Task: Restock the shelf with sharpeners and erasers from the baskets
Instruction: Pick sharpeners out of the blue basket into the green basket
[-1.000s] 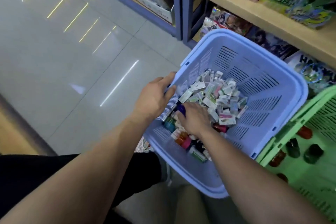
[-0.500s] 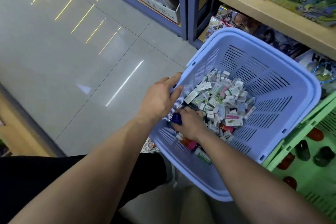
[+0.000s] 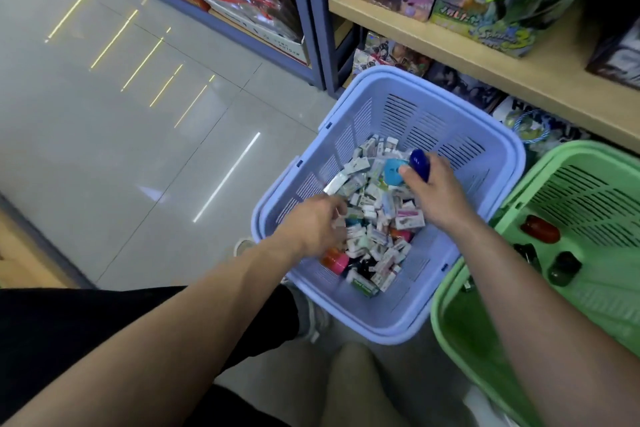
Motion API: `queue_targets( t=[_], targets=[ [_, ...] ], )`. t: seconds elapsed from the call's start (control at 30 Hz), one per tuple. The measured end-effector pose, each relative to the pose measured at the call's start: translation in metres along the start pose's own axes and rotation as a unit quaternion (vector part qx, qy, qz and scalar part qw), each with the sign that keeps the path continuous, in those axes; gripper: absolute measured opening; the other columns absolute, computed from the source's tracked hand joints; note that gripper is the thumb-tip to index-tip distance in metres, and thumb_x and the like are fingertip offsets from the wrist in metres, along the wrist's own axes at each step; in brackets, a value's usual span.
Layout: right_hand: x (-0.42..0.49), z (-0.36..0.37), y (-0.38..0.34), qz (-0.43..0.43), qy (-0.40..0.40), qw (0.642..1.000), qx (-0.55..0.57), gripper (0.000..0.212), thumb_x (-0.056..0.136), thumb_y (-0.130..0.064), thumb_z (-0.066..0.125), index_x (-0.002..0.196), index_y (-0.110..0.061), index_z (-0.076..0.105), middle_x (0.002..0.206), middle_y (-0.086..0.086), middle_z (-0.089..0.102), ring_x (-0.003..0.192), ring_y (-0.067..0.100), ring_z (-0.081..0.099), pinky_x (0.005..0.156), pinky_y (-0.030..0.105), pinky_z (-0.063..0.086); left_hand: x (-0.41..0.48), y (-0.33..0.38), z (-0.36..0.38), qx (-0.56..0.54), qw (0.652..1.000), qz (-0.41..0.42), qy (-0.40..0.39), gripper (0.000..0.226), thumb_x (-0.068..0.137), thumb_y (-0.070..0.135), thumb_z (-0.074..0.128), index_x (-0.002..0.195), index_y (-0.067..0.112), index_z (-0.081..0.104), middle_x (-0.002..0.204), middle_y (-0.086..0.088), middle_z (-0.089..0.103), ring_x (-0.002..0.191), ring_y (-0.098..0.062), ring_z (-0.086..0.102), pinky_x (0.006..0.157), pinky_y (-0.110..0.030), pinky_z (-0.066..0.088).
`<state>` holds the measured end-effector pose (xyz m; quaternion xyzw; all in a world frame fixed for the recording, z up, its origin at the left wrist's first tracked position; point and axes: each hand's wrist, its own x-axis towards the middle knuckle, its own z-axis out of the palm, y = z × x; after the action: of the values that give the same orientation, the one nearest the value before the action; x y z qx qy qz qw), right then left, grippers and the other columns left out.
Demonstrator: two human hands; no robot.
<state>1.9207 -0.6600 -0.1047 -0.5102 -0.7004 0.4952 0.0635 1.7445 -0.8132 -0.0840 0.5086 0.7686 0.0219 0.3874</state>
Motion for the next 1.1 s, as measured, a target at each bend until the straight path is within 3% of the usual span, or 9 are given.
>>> queue_targets(
  t=[0.07, 0.23, 0.43, 0.53, 0.63, 0.77, 0.87, 1.0, 1.1],
  targets=[
    [-0.008, -0.007, 0.002, -0.018, 0.008, 0.999, 0.025, 0.026, 0.100, -0.047, 0.054, 0.109, -0.024, 0.052, 0.107, 0.000, 0.047, 0.099, 0.027, 0.057, 0.088, 0.044, 0.048, 0.007, -0.001, 0.022, 0.021, 0.995, -0.038, -0.088, 0.033, 0.092, 0.026, 0.070, 0.122, 0.020, 0.057, 0.117, -0.003, 0.061, 0.101, -0.021, 0.061, 0.083, -0.033, 0.053],
    [-0.019, -0.020, 0.004, -0.050, -0.005, 0.998, 0.028, 0.022, 0.101, -0.042, 0.055, 0.114, -0.024, 0.050, 0.113, 0.003, 0.045, 0.100, 0.021, 0.052, 0.091, 0.037, 0.042, 0.030, -0.011, 0.046, 0.070, 0.982, -0.097, -0.149, 0.041, 0.083, 0.032, 0.080, 0.111, 0.023, 0.052, 0.110, -0.003, 0.057, 0.098, -0.022, 0.058, 0.087, -0.035, 0.051],
    [-0.016, -0.037, 0.002, -0.025, 0.022, 0.997, 0.071, 0.031, 0.100, -0.044, 0.055, 0.108, -0.014, 0.053, 0.108, 0.005, 0.049, 0.096, 0.030, 0.059, 0.084, 0.041, 0.049, 0.044, -0.013, 0.054, 0.098, 0.975, -0.086, -0.179, 0.043, 0.077, 0.026, 0.083, 0.106, 0.020, 0.052, 0.104, -0.002, 0.058, 0.088, -0.019, 0.057, 0.071, -0.029, 0.046],
    [-0.019, -0.040, -0.002, -0.011, 0.032, 0.995, 0.094, 0.039, 0.095, -0.051, 0.055, 0.109, -0.014, 0.053, 0.116, 0.014, 0.053, 0.100, 0.035, 0.063, 0.087, 0.049, 0.053, 0.041, -0.011, 0.057, 0.154, 0.967, -0.064, -0.192, 0.044, 0.075, 0.033, 0.083, 0.104, 0.018, 0.054, 0.109, -0.006, 0.064, 0.091, -0.023, 0.059, 0.077, -0.034, 0.052],
    [-0.023, -0.040, -0.003, -0.021, 0.022, 0.996, 0.085, 0.028, 0.101, -0.042, 0.056, 0.112, -0.017, 0.053, 0.117, 0.007, 0.049, 0.102, 0.030, 0.061, 0.089, 0.044, 0.050, 0.039, -0.012, 0.059, 0.178, 0.965, -0.037, -0.190, 0.041, 0.079, 0.031, 0.080, 0.111, 0.018, 0.059, 0.111, -0.004, 0.066, 0.094, -0.022, 0.059, 0.081, -0.032, 0.051],
    [-0.026, -0.047, 0.001, -0.033, 0.029, 0.998, 0.050, 0.024, 0.102, -0.037, 0.055, 0.113, -0.016, 0.052, 0.113, 0.004, 0.044, 0.098, 0.023, 0.053, 0.085, 0.033, 0.041, 0.040, -0.016, 0.062, 0.166, 0.962, -0.025, -0.216, 0.039, 0.075, 0.034, 0.084, 0.108, 0.024, 0.068, 0.111, 0.000, 0.067, 0.089, -0.018, 0.059, 0.076, -0.028, 0.046],
    [-0.028, -0.058, 0.002, -0.035, 0.041, 0.998, 0.038, 0.022, 0.102, -0.039, 0.054, 0.112, -0.019, 0.050, 0.114, 0.004, 0.042, 0.101, 0.024, 0.054, 0.092, 0.036, 0.044, 0.043, -0.015, 0.052, 0.082, 0.974, -0.040, -0.205, 0.029, 0.079, 0.030, 0.084, 0.096, 0.020, 0.062, 0.102, 0.000, 0.068, 0.082, -0.013, 0.063, 0.069, -0.024, 0.050],
    [-0.028, -0.067, 0.007, -0.036, 0.055, 0.995, 0.069, 0.029, 0.088, -0.070, 0.054, 0.101, -0.044, 0.051, 0.116, 0.000, 0.049, 0.106, 0.026, 0.063, 0.096, 0.051, 0.052, 0.055, -0.008, 0.037, -0.080, 0.990, -0.075, -0.087, 0.050, 0.086, 0.012, 0.079, 0.121, 0.022, 0.044, 0.101, 0.010, 0.058, 0.081, -0.008, 0.062, 0.056, -0.016, 0.050],
    [-0.026, -0.067, 0.009, -0.048, 0.045, 0.995, 0.069, 0.029, 0.085, -0.073, 0.051, 0.097, -0.047, 0.050, 0.114, -0.005, 0.048, 0.104, 0.028, 0.064, 0.094, 0.053, 0.053, 0.067, -0.003, 0.046, -0.083, 0.991, -0.059, -0.089, 0.072, 0.085, 0.006, 0.077, 0.138, 0.042, 0.044, 0.121, 0.007, 0.055, 0.093, -0.010, 0.062, 0.064, -0.019, 0.051]
  ],
)
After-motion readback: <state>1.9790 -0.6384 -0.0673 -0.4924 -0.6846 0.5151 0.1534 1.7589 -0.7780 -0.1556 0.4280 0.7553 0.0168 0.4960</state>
